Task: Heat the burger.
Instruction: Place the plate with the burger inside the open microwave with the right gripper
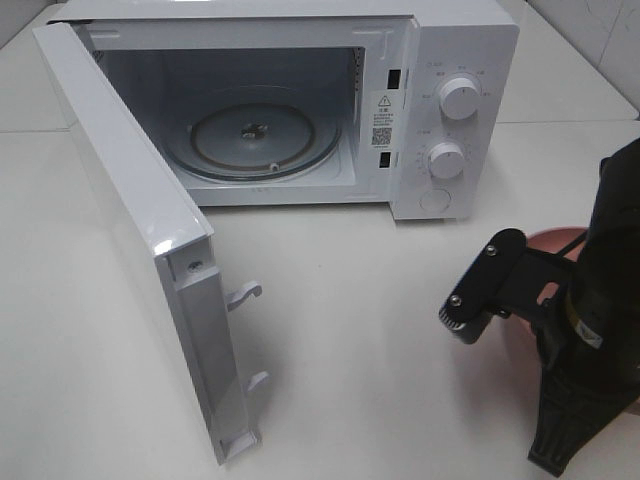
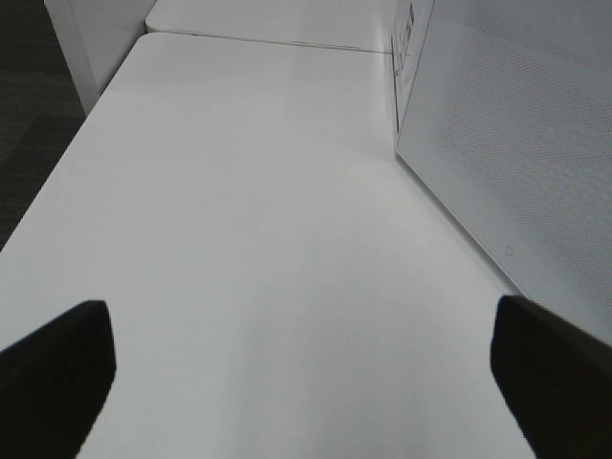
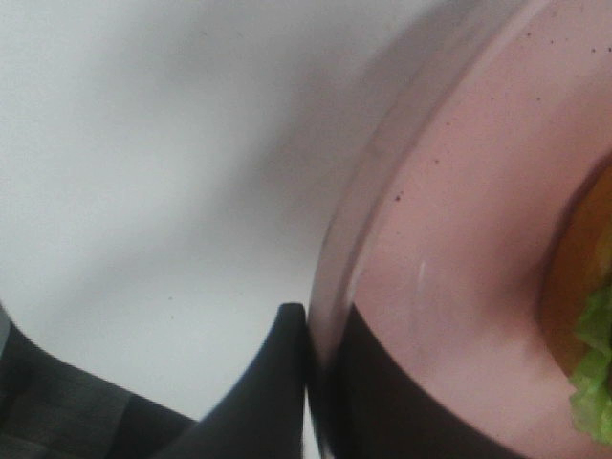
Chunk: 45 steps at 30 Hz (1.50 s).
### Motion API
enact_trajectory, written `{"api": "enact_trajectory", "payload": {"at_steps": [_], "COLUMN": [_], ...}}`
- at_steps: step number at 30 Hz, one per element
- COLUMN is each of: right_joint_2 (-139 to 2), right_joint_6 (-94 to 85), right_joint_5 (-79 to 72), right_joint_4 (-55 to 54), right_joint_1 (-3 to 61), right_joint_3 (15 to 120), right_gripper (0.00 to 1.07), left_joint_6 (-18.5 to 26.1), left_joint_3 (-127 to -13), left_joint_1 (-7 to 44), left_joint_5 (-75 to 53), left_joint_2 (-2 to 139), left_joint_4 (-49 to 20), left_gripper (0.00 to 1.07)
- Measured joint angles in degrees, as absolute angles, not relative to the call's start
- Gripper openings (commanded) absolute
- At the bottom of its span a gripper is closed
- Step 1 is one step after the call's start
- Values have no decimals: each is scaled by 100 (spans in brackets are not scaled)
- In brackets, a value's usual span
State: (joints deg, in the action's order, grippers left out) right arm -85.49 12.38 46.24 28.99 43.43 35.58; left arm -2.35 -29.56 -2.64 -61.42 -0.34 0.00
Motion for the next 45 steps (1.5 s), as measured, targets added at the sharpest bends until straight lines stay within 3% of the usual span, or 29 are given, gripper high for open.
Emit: {"api": "enact_trajectory", "payload": {"at_steps": [11,33,45], "right_joint_2": [-8549,-8549,-8549], "right_joint_6": [0,-2137,-4343], "right_joint_5": [4114,3684,3203], "right_joint_4": [2962,3369,3512], "right_joint_1": [5002,5042,5042], "right_joint_3": [3558,3547,3541], "right_gripper": [0,0,0], "left_joint_6": [-235,-235,-235], "left_joint_3": [-2956,-2956,-2956], "left_joint_1": [-264,-264,-264], "left_joint_5": [-6142,-6142,-6142], "left_joint_2": [-34,-34,-34], "left_joint_4": [0,0,0], "left_gripper": [102,102,102]}}
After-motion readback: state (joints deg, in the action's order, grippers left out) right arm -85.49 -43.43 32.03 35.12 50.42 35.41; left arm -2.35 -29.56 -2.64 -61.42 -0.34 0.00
